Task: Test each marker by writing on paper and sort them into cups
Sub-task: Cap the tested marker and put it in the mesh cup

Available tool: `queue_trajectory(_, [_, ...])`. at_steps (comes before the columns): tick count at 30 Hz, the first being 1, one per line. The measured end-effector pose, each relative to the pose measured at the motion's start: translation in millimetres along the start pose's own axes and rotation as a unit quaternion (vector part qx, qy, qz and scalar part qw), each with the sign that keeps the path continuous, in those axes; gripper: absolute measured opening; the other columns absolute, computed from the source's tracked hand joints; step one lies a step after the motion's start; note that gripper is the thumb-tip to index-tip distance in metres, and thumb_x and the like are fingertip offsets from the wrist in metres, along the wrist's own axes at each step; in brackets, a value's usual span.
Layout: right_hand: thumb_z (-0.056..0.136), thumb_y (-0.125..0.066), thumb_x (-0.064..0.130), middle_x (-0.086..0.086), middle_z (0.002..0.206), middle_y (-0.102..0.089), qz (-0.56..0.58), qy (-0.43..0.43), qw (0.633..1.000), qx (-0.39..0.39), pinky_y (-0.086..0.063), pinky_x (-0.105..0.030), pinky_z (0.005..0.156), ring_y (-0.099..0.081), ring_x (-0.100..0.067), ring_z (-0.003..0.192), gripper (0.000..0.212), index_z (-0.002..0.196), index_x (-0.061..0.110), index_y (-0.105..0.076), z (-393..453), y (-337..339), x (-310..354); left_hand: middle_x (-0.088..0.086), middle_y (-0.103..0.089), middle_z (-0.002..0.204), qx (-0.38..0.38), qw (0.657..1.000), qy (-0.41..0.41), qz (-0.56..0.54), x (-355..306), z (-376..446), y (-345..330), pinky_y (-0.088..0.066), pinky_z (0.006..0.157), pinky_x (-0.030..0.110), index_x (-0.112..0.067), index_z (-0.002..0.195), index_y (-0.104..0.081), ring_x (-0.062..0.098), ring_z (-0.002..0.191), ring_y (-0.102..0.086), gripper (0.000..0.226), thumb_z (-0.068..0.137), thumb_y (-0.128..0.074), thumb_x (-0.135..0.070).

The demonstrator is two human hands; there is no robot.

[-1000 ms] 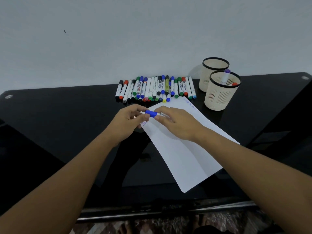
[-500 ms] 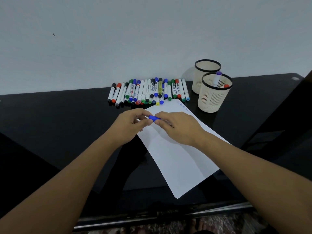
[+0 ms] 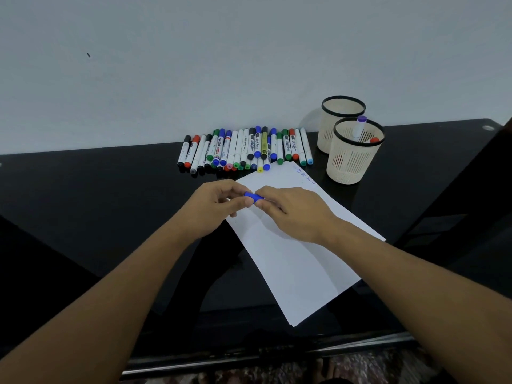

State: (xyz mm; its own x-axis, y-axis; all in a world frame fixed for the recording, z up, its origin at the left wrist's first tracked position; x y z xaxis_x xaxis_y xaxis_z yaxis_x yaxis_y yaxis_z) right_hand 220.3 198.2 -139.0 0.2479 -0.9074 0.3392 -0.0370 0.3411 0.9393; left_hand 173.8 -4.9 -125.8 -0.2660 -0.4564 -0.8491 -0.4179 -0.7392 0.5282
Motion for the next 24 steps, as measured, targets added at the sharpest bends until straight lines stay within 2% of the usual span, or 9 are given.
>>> queue_trajectory(3, [0.109,-0.027,0.053,0.007,0.084,-0.061,-0.018,0.004,1.000,-0.013,-0.044,-0.037,0.062,-0.057,-0.015,0.073,0.037,0.121,0.030,-0.055,0,-3,3,-0.012,-0.074,0.091,0.003,1.000,0.001,-0.017,-2,-2,-1,-0.049,0.068,0.012,-0.027,0.105,-0.074,0.005,0.074,-0.064,0.011,0.097,-0.066,-0.029])
queue_trajectory(8, [0.104,-0.025,0.062,0.006,0.078,-0.061,-0.054,-0.007,0.998,-0.032,-0.036,-0.031,0.054,-0.058,-0.017,0.070,0.046,0.127,0.036,-0.055,-2,-3,1,-0.007,-0.075,0.094,0.013,1.000,0.014,-0.021,-3,-3,1,-0.048,0.077,0.022,-0.027,0.103,-0.073,0.004,0.076,-0.064,0.009,0.096,-0.068,-0.027])
queue_trajectory(12, [0.103,-0.035,0.063,0.009,0.085,-0.061,-0.045,-0.012,0.999,-0.020,-0.045,-0.034,0.062,-0.060,-0.014,0.078,0.047,0.140,0.036,-0.044,-4,-3,-1,-0.008,-0.074,0.095,0.000,0.999,0.027,-0.027,0,-3,2,-0.053,0.079,0.029,-0.027,0.102,-0.072,0.004,0.073,-0.064,0.009,0.093,-0.071,-0.027])
queue_trajectory(15, [0.105,-0.047,0.045,0.004,0.085,-0.062,0.025,-0.050,0.998,-0.026,-0.048,-0.036,0.066,-0.060,-0.015,0.077,0.045,0.145,0.031,-0.033,-6,-3,-8,-0.011,-0.074,0.095,-0.042,0.997,0.044,-0.053,4,-4,6,-0.058,0.079,0.029,-0.024,0.105,-0.069,0.006,0.072,-0.066,0.013,0.093,-0.072,-0.021])
queue_trajectory(17, [0.106,-0.047,0.031,-0.002,0.090,-0.065,0.085,-0.083,0.992,-0.038,-0.048,-0.037,0.070,-0.059,-0.018,0.077,0.033,0.138,0.025,-0.041,-6,-2,-12,-0.009,-0.074,0.096,-0.052,0.995,0.056,-0.070,7,-6,9,-0.060,0.079,0.027,-0.024,0.110,-0.069,0.010,0.075,-0.069,0.018,0.094,-0.072,-0.017])
queue_trajectory(20, [0.107,-0.049,0.036,0.004,0.100,-0.065,0.232,-0.121,0.964,-0.054,-0.045,-0.028,0.074,-0.059,-0.015,0.090,0.019,0.120,0.025,-0.059,0,0,-10,-0.005,-0.072,0.101,-0.054,0.994,0.062,-0.070,11,-8,10,-0.060,0.084,0.027,-0.028,0.122,-0.070,0.014,0.083,-0.072,0.028,0.095,-0.070,-0.017])
queue_trajectory(22, [0.107,-0.051,0.042,0.011,0.109,-0.065,0.315,-0.132,0.937,-0.067,-0.045,-0.024,0.081,-0.058,-0.007,0.100,0.024,0.124,0.029,-0.063,4,-1,-5,-0.006,-0.073,0.100,-0.061,0.994,0.064,-0.070,12,-8,8,-0.060,0.085,0.028,-0.029,0.118,-0.073,0.013,0.084,-0.072,0.024,0.096,-0.069,-0.019])
queue_trajectory(24, [0.107,-0.051,0.043,0.007,0.115,-0.065,0.350,-0.143,0.922,-0.083,-0.047,-0.028,0.085,-0.061,-0.008,0.102,0.031,0.134,0.031,-0.061,7,-2,-1,-0.006,-0.073,0.100,-0.073,0.992,0.068,-0.074,15,-8,9,-0.060,0.085,0.030,-0.028,0.112,-0.073,0.013,0.084,-0.073,0.020,0.096,-0.069,-0.018])
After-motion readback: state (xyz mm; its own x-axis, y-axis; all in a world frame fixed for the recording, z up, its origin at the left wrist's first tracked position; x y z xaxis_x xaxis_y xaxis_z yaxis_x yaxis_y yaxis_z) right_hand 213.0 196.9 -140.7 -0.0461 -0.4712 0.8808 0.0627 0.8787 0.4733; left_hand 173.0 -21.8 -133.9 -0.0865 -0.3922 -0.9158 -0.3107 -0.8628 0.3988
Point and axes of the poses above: each hand's wrist, its own z-axis towards the middle knuckle, its own y-axis out of the back of the hand, x = y × z, the point moved 1 cm from there along z, towards the middle knuckle
